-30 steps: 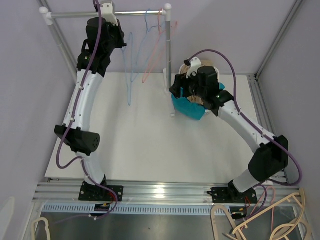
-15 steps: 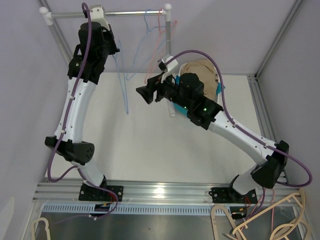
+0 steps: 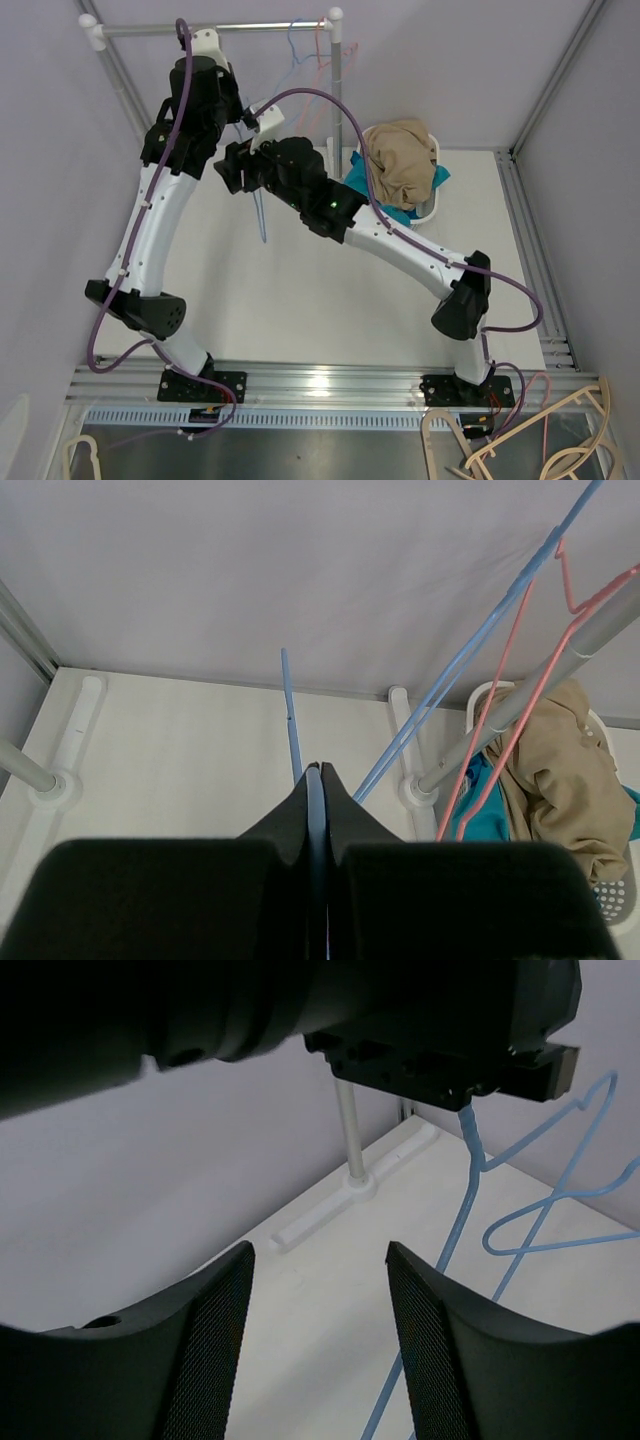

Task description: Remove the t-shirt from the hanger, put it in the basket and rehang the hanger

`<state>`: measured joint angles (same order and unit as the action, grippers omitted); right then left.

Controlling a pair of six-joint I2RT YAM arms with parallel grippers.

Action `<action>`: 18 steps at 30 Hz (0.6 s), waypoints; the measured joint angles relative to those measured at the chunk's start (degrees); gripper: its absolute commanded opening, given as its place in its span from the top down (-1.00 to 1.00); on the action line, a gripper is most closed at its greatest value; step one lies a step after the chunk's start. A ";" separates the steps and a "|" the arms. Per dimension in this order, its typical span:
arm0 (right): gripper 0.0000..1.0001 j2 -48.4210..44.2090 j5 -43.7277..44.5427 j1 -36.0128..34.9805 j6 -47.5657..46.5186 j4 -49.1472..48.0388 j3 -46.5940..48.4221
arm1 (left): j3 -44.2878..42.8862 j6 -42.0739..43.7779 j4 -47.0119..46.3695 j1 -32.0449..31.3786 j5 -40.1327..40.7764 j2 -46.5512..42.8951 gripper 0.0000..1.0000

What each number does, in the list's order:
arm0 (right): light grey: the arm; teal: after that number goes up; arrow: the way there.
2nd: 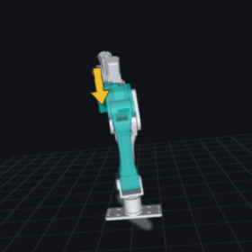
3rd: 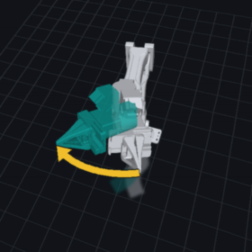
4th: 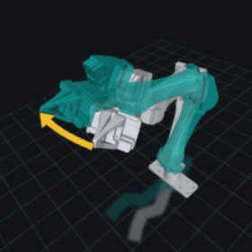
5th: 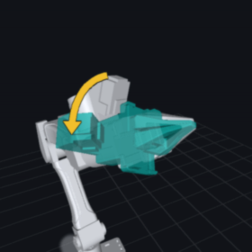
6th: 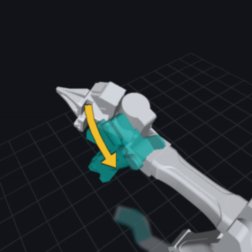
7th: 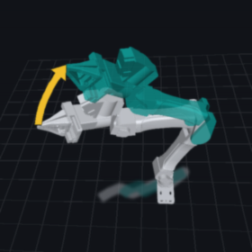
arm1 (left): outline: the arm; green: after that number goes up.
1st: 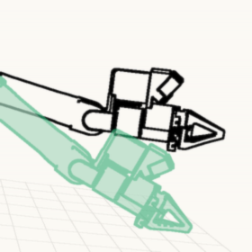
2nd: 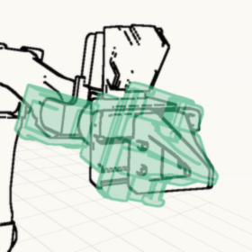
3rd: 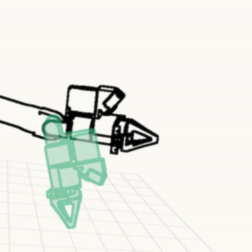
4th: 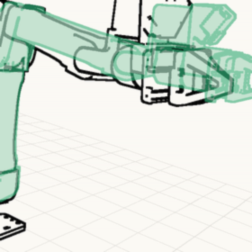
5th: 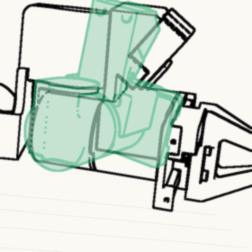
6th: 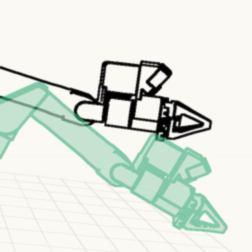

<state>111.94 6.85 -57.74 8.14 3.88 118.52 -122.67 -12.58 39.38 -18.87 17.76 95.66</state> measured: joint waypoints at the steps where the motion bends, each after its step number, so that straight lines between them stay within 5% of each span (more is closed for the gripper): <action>1: -0.18 0.74 0.94 -0.24 -0.02 0.68 0.72 | 0.00 -0.04 0.24 -0.24 0.11 -0.17 0.99; 18: -0.04 3.23 15.17 -1.55 -4.35 4.83 5.42 | 4.20 -0.44 1.03 -2.14 1.60 -4.15 0.99</action>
<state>115.18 22.02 -59.29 3.79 8.71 123.94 -118.48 -13.02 40.40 -21.02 19.35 91.50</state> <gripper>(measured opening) 0.515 0.005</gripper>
